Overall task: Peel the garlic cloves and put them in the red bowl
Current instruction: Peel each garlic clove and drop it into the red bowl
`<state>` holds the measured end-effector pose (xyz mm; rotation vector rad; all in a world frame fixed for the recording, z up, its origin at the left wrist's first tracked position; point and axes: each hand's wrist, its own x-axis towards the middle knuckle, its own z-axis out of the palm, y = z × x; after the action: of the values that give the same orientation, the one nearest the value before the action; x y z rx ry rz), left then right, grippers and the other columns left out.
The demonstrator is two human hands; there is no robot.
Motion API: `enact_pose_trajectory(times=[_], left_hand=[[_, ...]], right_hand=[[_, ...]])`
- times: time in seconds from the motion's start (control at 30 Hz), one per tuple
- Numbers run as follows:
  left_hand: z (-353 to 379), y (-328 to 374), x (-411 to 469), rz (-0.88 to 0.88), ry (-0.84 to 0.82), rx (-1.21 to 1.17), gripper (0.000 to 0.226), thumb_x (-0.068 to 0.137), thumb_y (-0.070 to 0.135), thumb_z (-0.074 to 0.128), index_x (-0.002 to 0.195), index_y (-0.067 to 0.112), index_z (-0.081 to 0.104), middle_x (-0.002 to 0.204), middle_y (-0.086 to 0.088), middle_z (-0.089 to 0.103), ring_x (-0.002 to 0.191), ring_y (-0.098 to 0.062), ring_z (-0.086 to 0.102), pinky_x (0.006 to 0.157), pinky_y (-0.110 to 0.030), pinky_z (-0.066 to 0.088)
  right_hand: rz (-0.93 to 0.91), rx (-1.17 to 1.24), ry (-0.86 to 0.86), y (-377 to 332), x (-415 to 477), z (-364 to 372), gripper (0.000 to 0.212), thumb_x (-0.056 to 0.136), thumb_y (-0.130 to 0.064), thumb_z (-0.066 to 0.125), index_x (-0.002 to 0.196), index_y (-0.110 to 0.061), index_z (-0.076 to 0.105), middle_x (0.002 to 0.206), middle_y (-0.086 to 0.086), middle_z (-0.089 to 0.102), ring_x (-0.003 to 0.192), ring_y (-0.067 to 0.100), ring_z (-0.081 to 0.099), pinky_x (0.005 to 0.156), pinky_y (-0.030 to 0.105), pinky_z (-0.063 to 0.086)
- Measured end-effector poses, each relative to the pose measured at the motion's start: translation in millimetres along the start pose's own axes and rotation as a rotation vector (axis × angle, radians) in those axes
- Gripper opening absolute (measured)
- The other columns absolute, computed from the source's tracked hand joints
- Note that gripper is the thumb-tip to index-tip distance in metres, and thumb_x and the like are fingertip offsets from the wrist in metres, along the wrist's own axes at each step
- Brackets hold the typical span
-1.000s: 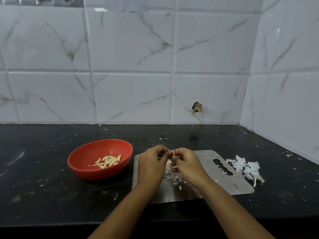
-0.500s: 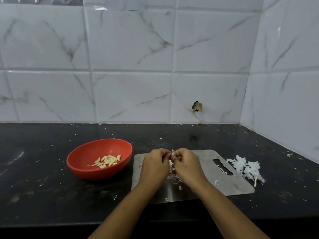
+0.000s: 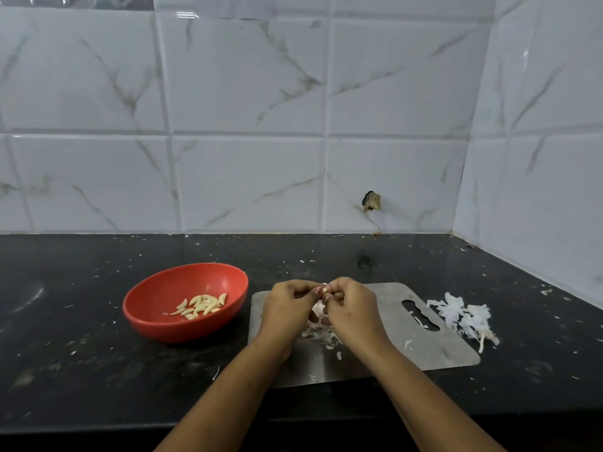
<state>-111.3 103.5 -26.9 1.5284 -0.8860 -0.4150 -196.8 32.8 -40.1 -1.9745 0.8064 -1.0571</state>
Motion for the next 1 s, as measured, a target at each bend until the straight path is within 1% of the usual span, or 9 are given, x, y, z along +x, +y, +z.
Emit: enact_pose_trajectory(times=[0.07,0.17,0.3,0.43,0.53,0.6,0.7,0.83,1.0], left_hand=[[-0.5,1.0,0.6,0.041,0.092,0.014,0.012,0.087,0.01,0.067,0.082,0.017,0.075,0.068,0.007,0.07,0.053,0.003,0.058,0.051,-0.009,0.042],[0.5,1.1,-0.1,0.142,0.183,0.195,0.011,0.085,0.014,0.07,0.079,0.022,0.074,0.074,0.012,0.07,0.071,0.004,0.062,0.064,-0.009,0.043],[2.5,4.1,-6.5,0.221,0.149,0.297,0.014,0.09,0.015,0.063,0.095,0.02,0.076,0.086,0.011,0.071,0.082,0.003,0.063,0.069,-0.004,0.044],[-0.1,2.8,-0.8,0.197,0.146,0.235,0.008,0.086,0.017,0.07,0.09,0.021,0.076,0.073,0.018,0.067,0.075,0.002,0.065,0.068,-0.008,0.048],[-6.0,-3.0,6.6,0.113,0.132,0.16,0.01,0.085,0.024,0.071,0.077,0.029,0.074,0.068,0.011,0.071,0.064,-0.006,0.064,0.066,-0.023,0.053],[-9.9,-3.1,8.0,0.075,0.113,0.123,0.012,0.085,0.024,0.071,0.074,0.028,0.073,0.071,0.01,0.072,0.067,-0.012,0.065,0.067,-0.031,0.053],[-22.4,6.1,9.3,0.073,0.135,0.145,0.013,0.084,0.019,0.072,0.072,0.026,0.071,0.074,0.004,0.072,0.065,-0.012,0.062,0.065,-0.028,0.049],[-71.2,25.4,20.2,0.108,0.202,0.437,0.012,0.076,0.024,0.08,0.069,0.027,0.07,0.072,0.009,0.069,0.07,-0.006,0.063,0.068,-0.023,0.049],[-132.8,16.5,40.6,-0.125,0.096,0.922,0.012,0.073,0.028,0.081,0.07,0.024,0.07,0.069,0.005,0.067,0.066,-0.012,0.063,0.067,-0.027,0.048]], right_hand=[[0.005,0.024,0.016,-0.5,-0.8,1.2,0.019,0.092,-0.004,0.058,0.078,-0.017,0.06,0.078,0.007,0.065,0.074,0.023,0.067,0.069,0.045,0.059],[-0.007,0.005,0.03,-3.0,-0.7,0.9,0.021,0.092,-0.006,0.057,0.076,-0.019,0.058,0.076,0.006,0.065,0.071,0.024,0.067,0.067,0.043,0.059],[-0.038,-0.044,0.053,-4.0,0.5,-0.1,0.018,0.093,-0.006,0.055,0.079,-0.016,0.06,0.075,0.002,0.064,0.065,0.012,0.062,0.056,0.018,0.051],[-0.059,-0.028,-0.017,-5.9,0.4,-4.6,0.016,0.094,-0.005,0.053,0.085,-0.015,0.062,0.076,0.001,0.063,0.068,0.013,0.062,0.065,0.031,0.058],[-0.074,-0.047,-0.095,-10.2,1.0,-10.6,0.018,0.094,-0.005,0.053,0.082,-0.018,0.059,0.073,-0.002,0.06,0.065,0.012,0.058,0.066,0.037,0.058],[-0.059,-0.061,-0.085,-11.0,5.8,-14.3,0.021,0.092,-0.005,0.052,0.077,-0.018,0.058,0.069,-0.002,0.058,0.065,0.014,0.058,0.069,0.043,0.058],[-0.011,-0.151,-0.134,-8.9,14.9,-20.3,0.024,0.093,-0.004,0.051,0.076,-0.018,0.06,0.074,-0.002,0.06,0.072,0.017,0.06,0.071,0.037,0.058],[-0.04,-0.403,-0.233,-5.0,22.0,-27.3,0.023,0.097,-0.005,0.05,0.092,-0.012,0.071,0.092,0.0,0.068,0.078,0.01,0.063,0.067,0.017,0.048],[-0.092,-0.539,-0.206,-6.7,23.7,-27.3,0.014,0.086,-0.006,0.064,0.079,-0.012,0.074,0.071,-0.007,0.065,0.069,0.01,0.066,0.07,0.026,0.058]])
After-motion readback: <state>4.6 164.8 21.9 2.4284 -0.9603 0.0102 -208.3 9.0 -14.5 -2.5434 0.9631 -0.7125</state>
